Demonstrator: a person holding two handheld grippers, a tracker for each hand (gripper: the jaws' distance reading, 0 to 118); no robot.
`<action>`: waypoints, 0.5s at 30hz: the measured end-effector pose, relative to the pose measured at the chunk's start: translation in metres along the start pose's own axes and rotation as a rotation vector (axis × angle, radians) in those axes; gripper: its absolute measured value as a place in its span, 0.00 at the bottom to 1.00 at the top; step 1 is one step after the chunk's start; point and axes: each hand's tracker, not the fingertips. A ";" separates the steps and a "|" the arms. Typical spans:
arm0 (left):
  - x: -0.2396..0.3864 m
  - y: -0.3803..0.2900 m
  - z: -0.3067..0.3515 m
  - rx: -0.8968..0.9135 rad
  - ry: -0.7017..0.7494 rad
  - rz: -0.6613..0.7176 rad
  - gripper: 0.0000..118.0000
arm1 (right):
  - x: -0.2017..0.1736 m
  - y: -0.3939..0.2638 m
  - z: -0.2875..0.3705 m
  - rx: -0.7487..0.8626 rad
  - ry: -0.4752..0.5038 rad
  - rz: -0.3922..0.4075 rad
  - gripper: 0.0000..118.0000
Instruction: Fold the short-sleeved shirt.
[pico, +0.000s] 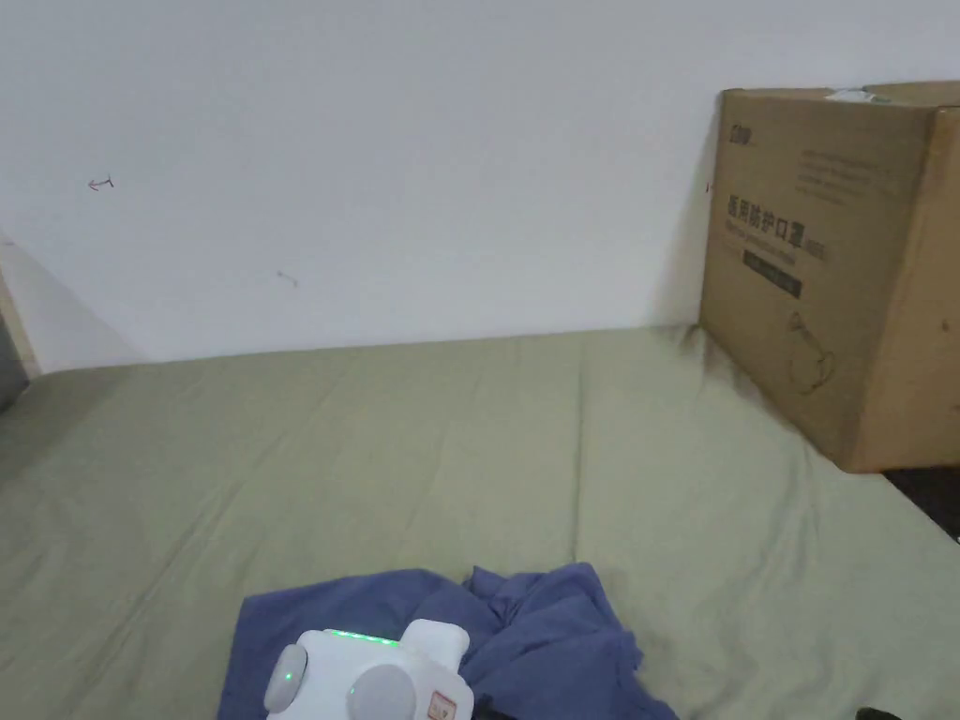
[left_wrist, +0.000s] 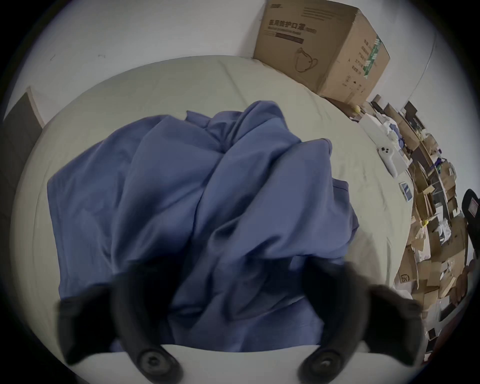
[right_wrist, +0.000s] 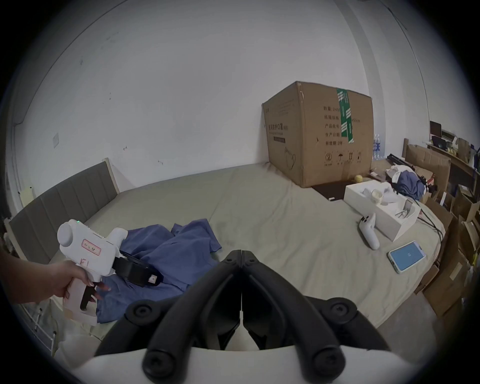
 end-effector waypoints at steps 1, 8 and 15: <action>-0.001 0.000 0.008 0.026 -0.008 0.007 0.93 | -0.002 -0.001 -0.002 -0.005 0.002 0.001 0.01; -0.014 0.001 0.117 0.345 0.000 -0.015 0.93 | -0.020 0.013 0.001 0.017 0.040 0.020 0.01; 0.002 -0.097 0.214 0.860 0.095 -0.007 0.17 | -0.039 0.028 0.021 0.177 0.073 0.043 0.01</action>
